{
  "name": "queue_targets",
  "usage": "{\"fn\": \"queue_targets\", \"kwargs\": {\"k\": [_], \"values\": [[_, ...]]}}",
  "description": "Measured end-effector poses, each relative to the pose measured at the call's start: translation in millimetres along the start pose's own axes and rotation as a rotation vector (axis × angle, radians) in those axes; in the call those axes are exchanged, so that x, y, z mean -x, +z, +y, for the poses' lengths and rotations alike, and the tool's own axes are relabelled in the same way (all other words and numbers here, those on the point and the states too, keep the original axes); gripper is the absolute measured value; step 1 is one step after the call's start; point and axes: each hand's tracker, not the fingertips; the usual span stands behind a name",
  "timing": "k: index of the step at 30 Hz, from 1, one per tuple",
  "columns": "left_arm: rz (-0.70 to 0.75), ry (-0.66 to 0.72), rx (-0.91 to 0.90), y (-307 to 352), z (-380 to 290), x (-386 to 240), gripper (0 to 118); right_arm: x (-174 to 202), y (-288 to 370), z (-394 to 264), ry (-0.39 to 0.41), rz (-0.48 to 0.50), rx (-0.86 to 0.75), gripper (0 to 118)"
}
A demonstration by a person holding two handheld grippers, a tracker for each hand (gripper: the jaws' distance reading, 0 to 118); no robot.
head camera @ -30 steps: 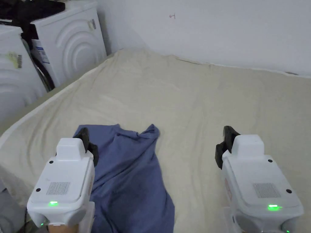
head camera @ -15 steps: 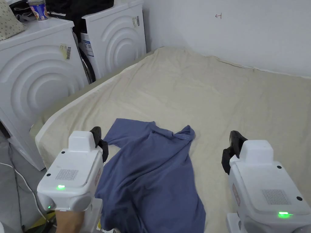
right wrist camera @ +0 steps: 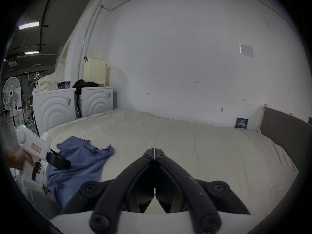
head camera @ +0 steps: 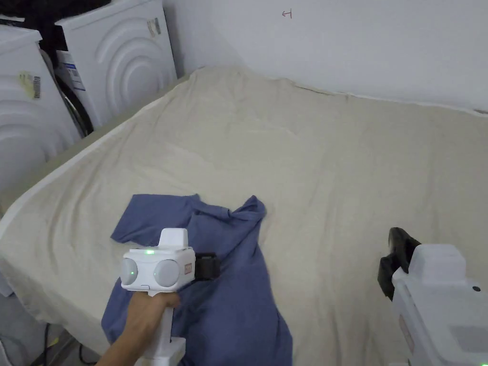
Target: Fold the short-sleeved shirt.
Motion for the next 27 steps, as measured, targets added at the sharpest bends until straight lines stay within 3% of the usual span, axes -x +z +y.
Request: {"fn": "queue_targets", "kwargs": {"k": [4,6,9,11,15,20,27], "values": [[0.011,0.025,0.161,-55,-23,-5,99,-16,1,-15,-0.013,-0.044,0.045,0],[0.043,0.031,-0.004,-40,-30,-7,97,-23,2,-23,-0.021,-0.058,0.073,0],[0.007,0.002,0.009,-18,-23,-17,60,-30,5,-32,-0.037,-0.073,0.097,0],[0.025,-0.031,0.004,-10,-21,-22,7,-35,9,-34,-0.051,-0.079,0.105,0],[-0.005,-0.021,-0.002,-2,-16,-21,5,-45,20,-32,-0.071,-0.088,0.091,0],[-0.118,0.032,-0.164,68,8,-37,5,-64,37,-26,-0.075,-0.107,0.054,0],[-0.313,-0.122,-0.377,140,58,-112,5,-97,64,-23,-0.103,-0.169,0.014,0]]}}
